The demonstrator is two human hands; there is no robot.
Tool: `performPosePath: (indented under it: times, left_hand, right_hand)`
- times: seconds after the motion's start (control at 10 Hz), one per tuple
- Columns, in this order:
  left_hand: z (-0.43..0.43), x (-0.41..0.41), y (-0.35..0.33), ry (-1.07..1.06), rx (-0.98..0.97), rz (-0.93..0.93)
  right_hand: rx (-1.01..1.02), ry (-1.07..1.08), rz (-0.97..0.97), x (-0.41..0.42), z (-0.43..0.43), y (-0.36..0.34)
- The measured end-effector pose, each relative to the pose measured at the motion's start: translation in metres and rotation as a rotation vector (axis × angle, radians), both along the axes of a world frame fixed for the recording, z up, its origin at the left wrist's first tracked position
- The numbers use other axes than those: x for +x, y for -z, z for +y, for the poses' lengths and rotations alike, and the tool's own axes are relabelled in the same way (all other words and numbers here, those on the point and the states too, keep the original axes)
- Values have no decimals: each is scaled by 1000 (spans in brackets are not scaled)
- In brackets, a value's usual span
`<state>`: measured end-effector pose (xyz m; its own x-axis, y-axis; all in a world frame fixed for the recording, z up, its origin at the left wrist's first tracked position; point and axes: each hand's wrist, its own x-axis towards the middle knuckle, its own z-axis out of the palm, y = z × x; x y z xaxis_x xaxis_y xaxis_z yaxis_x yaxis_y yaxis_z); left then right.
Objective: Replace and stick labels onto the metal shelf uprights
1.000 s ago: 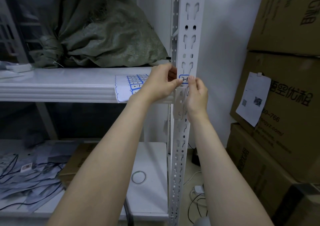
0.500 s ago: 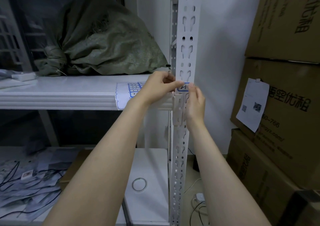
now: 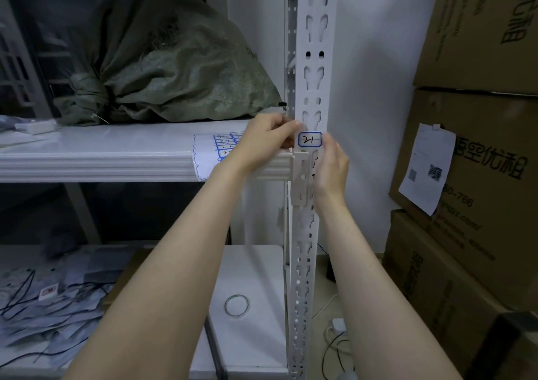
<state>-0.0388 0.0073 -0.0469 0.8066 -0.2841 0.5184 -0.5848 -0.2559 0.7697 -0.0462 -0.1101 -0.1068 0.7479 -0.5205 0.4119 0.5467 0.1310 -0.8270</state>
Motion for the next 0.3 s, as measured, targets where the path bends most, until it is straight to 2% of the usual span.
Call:
performPosePath:
  times: [0.1,0.2,0.3]
  left_hand:
    - [1,0,-5,42,-19,38]
    - [0,-3,-10,-49,51,-38]
    - [-5,-6,-14,-224,176,-205]
  right_hand:
    - [-170,-92,-67,-7,-10,12]
    - [-177,-199,-99,-11,-16,10]
    - [-70,-117,-36,-14,-14,9]
